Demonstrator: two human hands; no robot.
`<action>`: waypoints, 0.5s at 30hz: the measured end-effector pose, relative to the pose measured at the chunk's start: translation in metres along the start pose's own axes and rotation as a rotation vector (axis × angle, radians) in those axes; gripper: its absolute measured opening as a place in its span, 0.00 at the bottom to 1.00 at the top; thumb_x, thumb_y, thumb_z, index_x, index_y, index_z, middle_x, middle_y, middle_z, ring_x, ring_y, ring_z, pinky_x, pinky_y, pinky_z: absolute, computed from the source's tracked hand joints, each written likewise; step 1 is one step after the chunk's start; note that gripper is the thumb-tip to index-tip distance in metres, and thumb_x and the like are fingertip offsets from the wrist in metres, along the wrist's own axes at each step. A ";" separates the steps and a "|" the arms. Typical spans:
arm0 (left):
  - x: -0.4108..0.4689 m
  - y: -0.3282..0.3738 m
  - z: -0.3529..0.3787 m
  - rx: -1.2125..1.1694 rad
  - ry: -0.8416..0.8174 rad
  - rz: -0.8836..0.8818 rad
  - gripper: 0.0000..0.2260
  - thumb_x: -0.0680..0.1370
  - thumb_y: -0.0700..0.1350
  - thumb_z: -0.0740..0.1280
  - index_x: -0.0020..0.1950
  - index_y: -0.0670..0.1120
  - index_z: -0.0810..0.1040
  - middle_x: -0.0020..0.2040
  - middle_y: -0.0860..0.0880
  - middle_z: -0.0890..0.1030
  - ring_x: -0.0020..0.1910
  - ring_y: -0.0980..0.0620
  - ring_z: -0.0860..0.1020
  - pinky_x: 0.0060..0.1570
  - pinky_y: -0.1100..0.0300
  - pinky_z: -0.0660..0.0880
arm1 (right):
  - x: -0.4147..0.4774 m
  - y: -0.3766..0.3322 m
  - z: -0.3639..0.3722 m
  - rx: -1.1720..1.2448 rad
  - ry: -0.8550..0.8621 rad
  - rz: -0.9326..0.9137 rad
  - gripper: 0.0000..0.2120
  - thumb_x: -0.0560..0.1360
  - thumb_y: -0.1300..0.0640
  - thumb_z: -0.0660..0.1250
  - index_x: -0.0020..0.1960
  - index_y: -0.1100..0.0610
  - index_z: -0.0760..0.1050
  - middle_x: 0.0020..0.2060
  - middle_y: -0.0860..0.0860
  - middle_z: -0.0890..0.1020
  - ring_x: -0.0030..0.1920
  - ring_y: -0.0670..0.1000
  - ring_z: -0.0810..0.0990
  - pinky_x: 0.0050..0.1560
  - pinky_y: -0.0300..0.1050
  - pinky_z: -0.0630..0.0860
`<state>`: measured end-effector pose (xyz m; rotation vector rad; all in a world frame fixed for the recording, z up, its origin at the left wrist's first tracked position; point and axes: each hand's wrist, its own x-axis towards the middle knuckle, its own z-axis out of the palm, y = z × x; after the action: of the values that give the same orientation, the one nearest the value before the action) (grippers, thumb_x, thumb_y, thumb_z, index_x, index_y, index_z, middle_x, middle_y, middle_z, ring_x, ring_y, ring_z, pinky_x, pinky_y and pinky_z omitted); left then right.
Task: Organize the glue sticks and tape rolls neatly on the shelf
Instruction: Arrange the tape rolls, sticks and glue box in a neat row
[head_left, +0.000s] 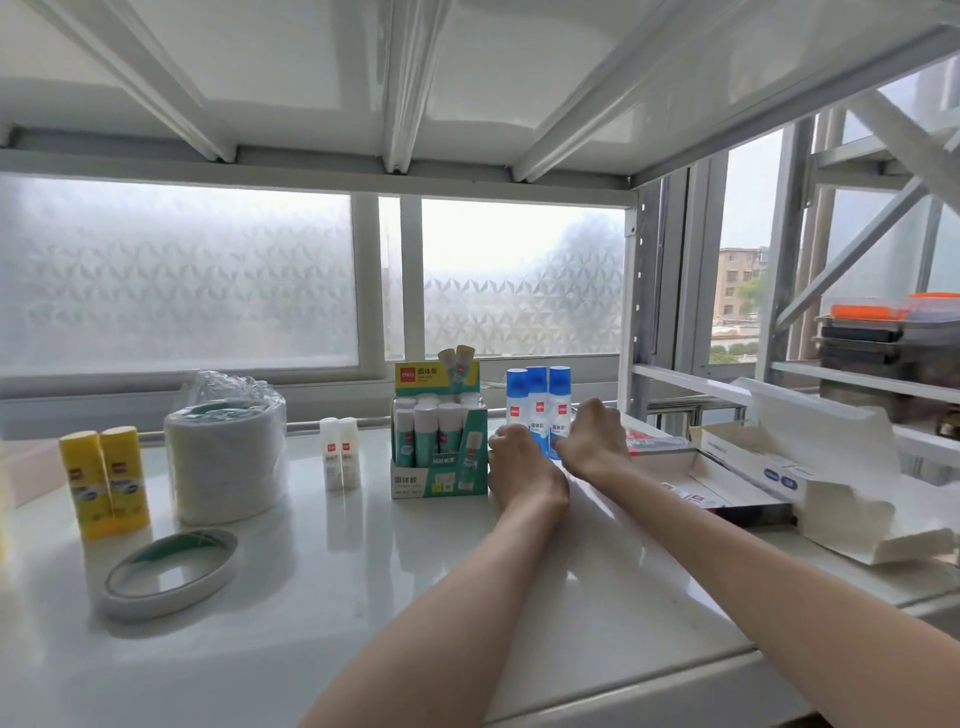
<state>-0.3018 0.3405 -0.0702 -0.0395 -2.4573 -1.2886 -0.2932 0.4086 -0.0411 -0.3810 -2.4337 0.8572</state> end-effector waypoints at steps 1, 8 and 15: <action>0.000 0.000 0.001 -0.006 0.000 -0.004 0.16 0.75 0.38 0.69 0.62 0.38 0.74 0.60 0.41 0.79 0.60 0.42 0.79 0.55 0.51 0.78 | 0.000 0.000 0.000 -0.002 -0.002 -0.009 0.06 0.71 0.62 0.72 0.41 0.64 0.78 0.49 0.63 0.84 0.50 0.63 0.82 0.39 0.43 0.68; 0.003 -0.002 0.002 -0.078 -0.011 -0.052 0.22 0.75 0.37 0.71 0.66 0.37 0.68 0.62 0.39 0.79 0.62 0.41 0.79 0.56 0.51 0.77 | 0.005 0.003 -0.001 0.001 -0.062 0.016 0.09 0.69 0.62 0.72 0.33 0.60 0.74 0.45 0.63 0.84 0.49 0.61 0.83 0.38 0.42 0.70; 0.004 -0.002 0.002 -0.076 -0.006 -0.055 0.19 0.75 0.37 0.71 0.64 0.37 0.70 0.61 0.40 0.79 0.61 0.41 0.79 0.56 0.52 0.77 | 0.007 0.008 0.002 -0.035 -0.038 -0.008 0.16 0.67 0.66 0.70 0.28 0.56 0.66 0.43 0.63 0.84 0.46 0.61 0.84 0.37 0.43 0.72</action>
<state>-0.3061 0.3401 -0.0716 0.0048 -2.4294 -1.4074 -0.2998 0.4164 -0.0446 -0.3709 -2.4862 0.8257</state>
